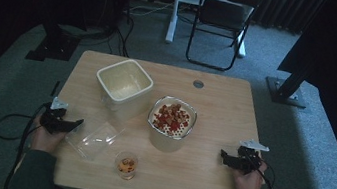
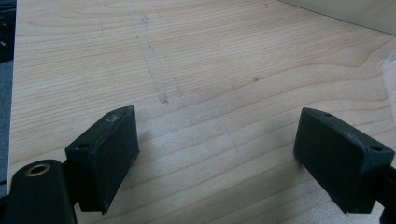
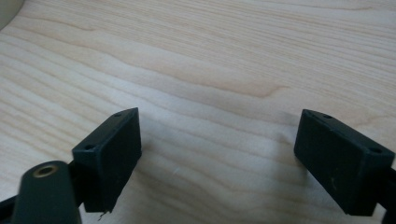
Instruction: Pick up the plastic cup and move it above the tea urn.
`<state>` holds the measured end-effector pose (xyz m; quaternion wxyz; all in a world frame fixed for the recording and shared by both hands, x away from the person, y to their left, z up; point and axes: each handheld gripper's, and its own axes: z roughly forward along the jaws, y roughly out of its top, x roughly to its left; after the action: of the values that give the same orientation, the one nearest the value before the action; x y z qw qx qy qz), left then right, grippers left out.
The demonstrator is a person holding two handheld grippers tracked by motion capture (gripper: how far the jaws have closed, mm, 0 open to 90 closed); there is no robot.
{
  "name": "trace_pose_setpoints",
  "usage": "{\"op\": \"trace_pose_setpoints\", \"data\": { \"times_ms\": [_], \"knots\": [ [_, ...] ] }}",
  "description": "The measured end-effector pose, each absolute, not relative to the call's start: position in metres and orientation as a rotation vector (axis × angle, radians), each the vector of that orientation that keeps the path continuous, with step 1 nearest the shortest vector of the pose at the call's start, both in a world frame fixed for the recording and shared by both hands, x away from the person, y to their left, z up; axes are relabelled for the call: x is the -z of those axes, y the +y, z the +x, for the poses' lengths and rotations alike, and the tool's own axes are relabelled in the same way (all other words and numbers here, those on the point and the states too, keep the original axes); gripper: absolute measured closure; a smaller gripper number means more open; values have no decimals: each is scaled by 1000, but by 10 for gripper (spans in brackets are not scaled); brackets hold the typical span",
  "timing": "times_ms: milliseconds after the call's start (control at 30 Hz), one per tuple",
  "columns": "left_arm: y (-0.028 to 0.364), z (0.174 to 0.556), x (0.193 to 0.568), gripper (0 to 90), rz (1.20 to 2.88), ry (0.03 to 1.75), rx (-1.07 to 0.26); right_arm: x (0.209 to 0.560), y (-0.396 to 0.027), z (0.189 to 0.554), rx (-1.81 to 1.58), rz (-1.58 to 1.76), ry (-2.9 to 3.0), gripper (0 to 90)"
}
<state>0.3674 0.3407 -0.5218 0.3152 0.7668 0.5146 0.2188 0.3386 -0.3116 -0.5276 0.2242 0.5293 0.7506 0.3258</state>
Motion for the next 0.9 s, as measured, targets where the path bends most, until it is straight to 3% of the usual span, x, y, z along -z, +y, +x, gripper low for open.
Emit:
{"op": "trace_pose_setpoints", "data": {
  "times_ms": [333,567,900],
  "knots": [
    [346,365,521,270,1990,1375,-601,527,-311,325,-925,1437,2077,234],
    [348,365,516,433,1996,1411,-601,527,-308,316,-925,1438,2073,248],
    [346,342,472,434,1929,1359,-639,527,-302,303,-910,1472,2032,278]
  ]
}}
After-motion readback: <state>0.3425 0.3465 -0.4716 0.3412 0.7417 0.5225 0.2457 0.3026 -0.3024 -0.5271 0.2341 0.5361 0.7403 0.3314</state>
